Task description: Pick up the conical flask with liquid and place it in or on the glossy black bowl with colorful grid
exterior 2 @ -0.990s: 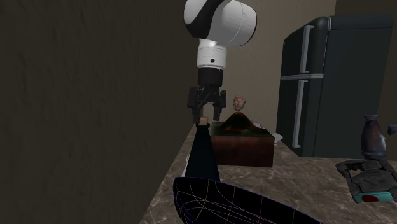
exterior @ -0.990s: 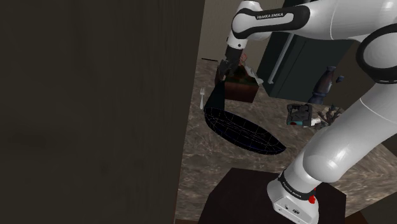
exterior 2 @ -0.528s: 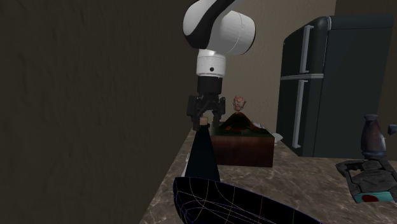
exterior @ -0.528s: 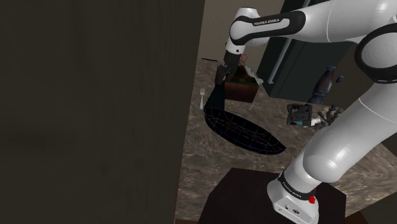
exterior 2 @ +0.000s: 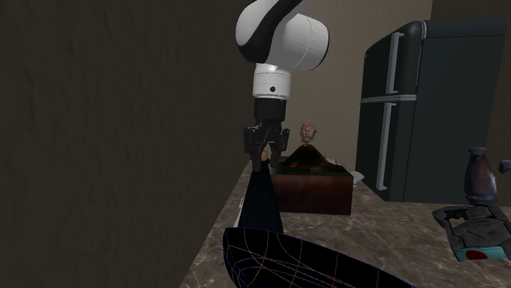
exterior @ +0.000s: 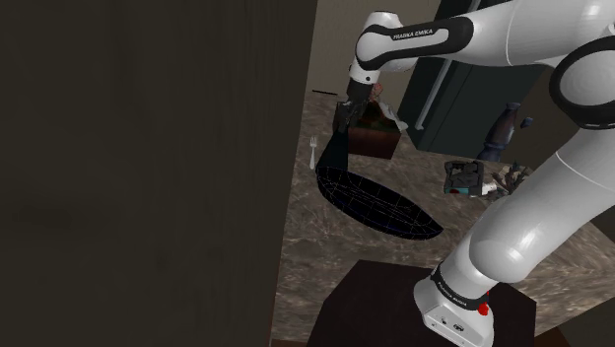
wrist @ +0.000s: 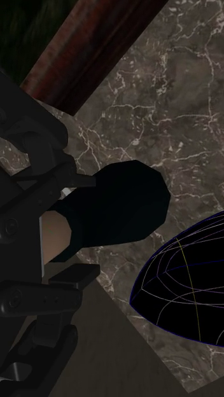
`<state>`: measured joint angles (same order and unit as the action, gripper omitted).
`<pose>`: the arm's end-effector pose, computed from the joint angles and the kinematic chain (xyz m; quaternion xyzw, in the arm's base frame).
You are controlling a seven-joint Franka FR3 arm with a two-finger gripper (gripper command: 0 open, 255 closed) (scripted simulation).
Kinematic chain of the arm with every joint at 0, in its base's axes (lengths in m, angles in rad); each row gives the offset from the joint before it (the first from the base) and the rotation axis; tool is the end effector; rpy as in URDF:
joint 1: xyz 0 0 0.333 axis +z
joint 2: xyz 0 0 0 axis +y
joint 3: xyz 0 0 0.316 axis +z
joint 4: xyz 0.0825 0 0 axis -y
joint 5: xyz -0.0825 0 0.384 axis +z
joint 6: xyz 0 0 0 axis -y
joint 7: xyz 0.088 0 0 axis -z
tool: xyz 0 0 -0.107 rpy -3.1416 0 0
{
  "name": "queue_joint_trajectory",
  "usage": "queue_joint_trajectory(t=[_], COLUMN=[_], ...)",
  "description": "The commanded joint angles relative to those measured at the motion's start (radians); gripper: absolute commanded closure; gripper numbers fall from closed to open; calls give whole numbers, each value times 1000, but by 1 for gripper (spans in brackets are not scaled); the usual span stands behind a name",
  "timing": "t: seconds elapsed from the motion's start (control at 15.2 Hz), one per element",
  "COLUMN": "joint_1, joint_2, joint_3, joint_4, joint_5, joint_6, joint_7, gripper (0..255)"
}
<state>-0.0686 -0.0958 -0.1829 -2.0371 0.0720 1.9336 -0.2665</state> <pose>0.5113 -0.1285 0.4850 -0.9991 0.0050 -0.0062 0.0421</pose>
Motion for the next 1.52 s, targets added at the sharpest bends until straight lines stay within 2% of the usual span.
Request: queue_joint_trajectory(t=[0.0,0.33,1.45], joint_1=[0,0,0], joint_2=[0,0,-13], joint_3=[0,0,1], joint_4=[0,0,214], joint_5=[0,0,-6], joint_6=[0,0,-226], joint_7=[0,0,18], gripper=[255,255,255])
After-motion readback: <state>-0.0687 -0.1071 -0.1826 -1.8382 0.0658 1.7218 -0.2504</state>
